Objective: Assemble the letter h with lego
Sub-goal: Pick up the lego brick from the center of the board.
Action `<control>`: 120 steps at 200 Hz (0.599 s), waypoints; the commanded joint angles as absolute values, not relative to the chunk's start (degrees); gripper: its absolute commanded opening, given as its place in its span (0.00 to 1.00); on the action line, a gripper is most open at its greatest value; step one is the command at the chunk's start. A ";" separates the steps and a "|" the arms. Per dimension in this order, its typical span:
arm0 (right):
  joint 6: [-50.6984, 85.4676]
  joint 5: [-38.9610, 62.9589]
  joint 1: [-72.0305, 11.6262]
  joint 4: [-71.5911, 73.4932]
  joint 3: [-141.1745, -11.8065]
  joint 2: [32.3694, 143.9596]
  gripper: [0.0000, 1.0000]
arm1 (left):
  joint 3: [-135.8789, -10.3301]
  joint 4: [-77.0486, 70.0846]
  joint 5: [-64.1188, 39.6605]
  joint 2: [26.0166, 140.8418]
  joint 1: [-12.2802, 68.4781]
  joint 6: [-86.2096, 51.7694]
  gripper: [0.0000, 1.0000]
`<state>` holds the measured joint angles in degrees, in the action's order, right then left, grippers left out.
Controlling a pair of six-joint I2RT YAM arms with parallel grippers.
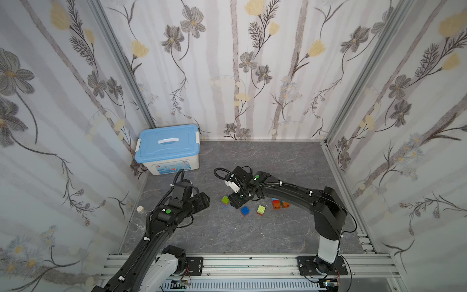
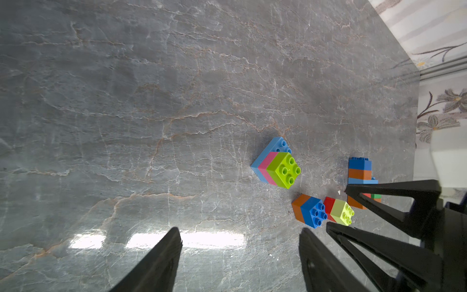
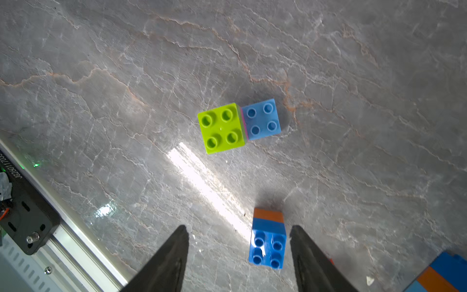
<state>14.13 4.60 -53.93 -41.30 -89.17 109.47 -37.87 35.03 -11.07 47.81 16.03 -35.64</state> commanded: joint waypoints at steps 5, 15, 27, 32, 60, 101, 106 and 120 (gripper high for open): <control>12.25 5.09 -54.64 -41.57 -93.48 113.12 0.64 | -38.29 37.39 -12.10 46.12 13.90 -36.21 0.76; 11.51 4.29 -55.10 -41.99 -95.10 114.46 0.64 | -38.20 37.91 -12.21 45.26 12.82 -36.21 0.76; 11.01 3.69 -55.58 -42.28 -96.79 115.90 0.64 | -38.15 38.34 -12.63 44.46 11.63 -36.14 0.76; 10.78 3.36 -55.70 -42.27 -97.34 116.30 0.64 | -38.05 38.59 -12.81 44.18 11.14 -36.04 0.76; 9.95 0.69 -55.90 -42.60 -99.73 119.69 0.64 | -37.11 38.36 -14.60 43.18 9.08 -36.03 0.76; 9.41 -0.85 -56.01 -41.98 -100.99 122.92 0.59 | -36.60 38.32 -15.38 42.54 8.44 -35.95 0.76; 9.40 -0.81 -56.07 -41.77 -100.99 123.16 0.57 | -36.61 38.34 -15.30 42.45 8.43 -35.95 0.76; 9.71 -1.10 -56.00 -41.08 -100.99 123.72 0.53 | -36.67 38.34 -15.16 42.36 8.35 -35.93 0.76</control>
